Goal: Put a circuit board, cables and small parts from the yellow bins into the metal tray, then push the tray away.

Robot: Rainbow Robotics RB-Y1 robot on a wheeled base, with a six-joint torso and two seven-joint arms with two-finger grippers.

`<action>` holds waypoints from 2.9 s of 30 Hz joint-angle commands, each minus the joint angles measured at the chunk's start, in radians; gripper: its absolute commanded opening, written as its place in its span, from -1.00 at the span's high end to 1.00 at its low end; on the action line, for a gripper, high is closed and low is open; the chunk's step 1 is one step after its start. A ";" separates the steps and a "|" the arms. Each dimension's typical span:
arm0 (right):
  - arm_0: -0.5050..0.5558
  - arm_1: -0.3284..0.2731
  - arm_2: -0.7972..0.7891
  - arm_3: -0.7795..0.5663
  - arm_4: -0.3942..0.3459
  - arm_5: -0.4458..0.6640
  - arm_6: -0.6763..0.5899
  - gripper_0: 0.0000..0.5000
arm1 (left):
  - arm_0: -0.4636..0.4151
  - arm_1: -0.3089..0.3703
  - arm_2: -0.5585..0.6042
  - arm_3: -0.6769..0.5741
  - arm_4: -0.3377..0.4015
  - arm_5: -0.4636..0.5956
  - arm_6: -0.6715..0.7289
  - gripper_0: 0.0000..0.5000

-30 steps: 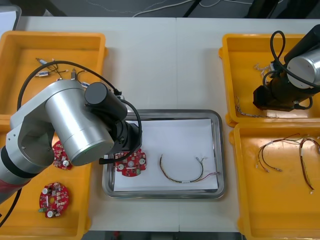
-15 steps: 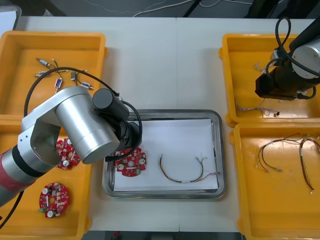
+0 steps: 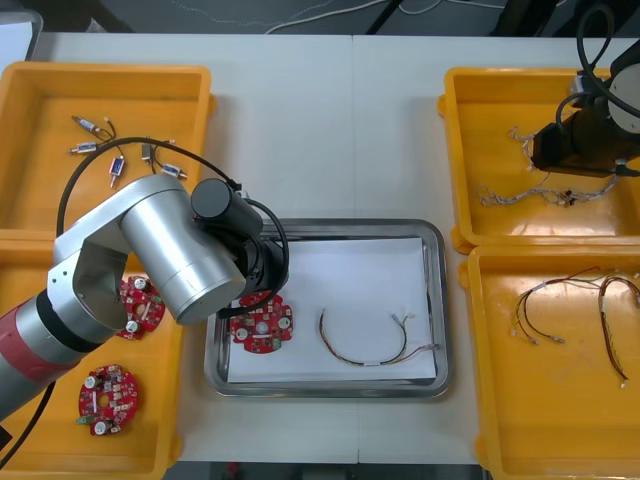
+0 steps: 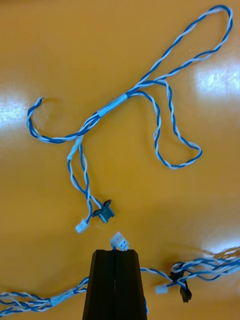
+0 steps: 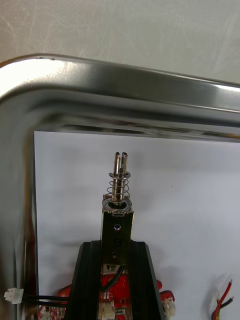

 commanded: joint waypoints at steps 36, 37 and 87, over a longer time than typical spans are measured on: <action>-0.054 -0.051 0.010 -0.089 -0.125 0.130 0.573 -1.00 | -0.081 -0.033 0.094 -0.081 0.050 0.108 0.070 -1.00; -0.054 -0.049 0.010 -0.089 -0.138 0.130 0.599 -1.00 | -0.085 -0.031 0.099 -0.086 0.055 0.120 0.068 -1.00; -0.051 -0.028 0.104 0.038 -0.218 0.000 1.530 -1.00 | -0.143 0.078 0.703 0.080 0.101 0.398 -0.491 -1.00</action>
